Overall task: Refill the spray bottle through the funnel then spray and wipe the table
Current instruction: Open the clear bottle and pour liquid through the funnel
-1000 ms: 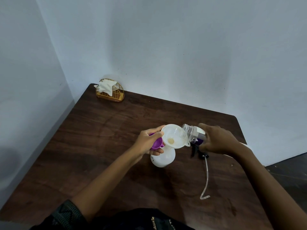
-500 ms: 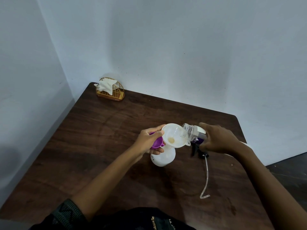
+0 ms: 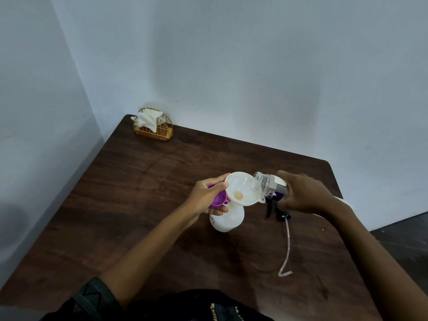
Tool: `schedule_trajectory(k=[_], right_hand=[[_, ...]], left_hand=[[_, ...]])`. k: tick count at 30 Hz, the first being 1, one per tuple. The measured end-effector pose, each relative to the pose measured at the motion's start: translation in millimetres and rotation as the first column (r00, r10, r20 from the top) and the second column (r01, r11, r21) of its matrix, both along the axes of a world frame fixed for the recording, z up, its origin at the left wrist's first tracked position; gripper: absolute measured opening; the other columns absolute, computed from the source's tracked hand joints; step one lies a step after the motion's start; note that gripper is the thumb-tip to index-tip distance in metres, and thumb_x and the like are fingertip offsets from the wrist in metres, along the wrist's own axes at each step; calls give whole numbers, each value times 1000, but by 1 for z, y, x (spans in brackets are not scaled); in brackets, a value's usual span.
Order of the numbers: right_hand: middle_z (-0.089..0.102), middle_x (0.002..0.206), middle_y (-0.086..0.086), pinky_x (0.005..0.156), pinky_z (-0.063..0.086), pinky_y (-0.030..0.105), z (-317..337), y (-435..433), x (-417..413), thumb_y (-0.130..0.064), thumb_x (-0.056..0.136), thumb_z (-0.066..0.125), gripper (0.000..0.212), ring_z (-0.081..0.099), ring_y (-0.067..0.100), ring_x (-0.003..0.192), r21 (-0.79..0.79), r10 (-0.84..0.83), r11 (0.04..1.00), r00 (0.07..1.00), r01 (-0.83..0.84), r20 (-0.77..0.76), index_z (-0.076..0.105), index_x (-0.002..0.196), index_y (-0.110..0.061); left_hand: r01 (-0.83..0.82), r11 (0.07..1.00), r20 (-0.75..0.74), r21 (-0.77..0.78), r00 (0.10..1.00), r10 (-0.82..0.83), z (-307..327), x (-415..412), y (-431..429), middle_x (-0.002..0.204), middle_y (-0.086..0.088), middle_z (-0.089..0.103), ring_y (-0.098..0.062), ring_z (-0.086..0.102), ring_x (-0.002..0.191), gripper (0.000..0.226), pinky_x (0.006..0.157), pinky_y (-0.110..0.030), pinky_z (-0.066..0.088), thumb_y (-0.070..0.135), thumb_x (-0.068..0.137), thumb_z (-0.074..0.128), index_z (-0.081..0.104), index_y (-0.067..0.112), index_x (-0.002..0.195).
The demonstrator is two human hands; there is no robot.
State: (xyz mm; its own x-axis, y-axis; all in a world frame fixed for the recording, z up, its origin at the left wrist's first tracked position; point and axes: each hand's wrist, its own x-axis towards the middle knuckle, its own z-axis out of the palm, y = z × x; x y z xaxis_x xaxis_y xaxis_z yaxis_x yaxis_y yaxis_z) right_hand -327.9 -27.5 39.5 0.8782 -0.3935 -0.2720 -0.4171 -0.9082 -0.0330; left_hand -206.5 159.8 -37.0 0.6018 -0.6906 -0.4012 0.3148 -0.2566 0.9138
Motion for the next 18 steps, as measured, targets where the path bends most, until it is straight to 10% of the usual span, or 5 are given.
schedule_trajectory(k=[18], right_hand=[[51, 68, -9, 48, 30, 24, -3, -2, 2, -29, 69, 67, 37, 47, 11, 60, -6, 14, 1000, 1000, -14, -1, 49, 100, -21]], left_hand=[[-4, 1000, 0, 10, 1000, 4, 1, 1, 1, 94, -2, 65, -12, 65, 57, 40, 57, -23, 56, 25, 94, 53, 49, 31, 133]])
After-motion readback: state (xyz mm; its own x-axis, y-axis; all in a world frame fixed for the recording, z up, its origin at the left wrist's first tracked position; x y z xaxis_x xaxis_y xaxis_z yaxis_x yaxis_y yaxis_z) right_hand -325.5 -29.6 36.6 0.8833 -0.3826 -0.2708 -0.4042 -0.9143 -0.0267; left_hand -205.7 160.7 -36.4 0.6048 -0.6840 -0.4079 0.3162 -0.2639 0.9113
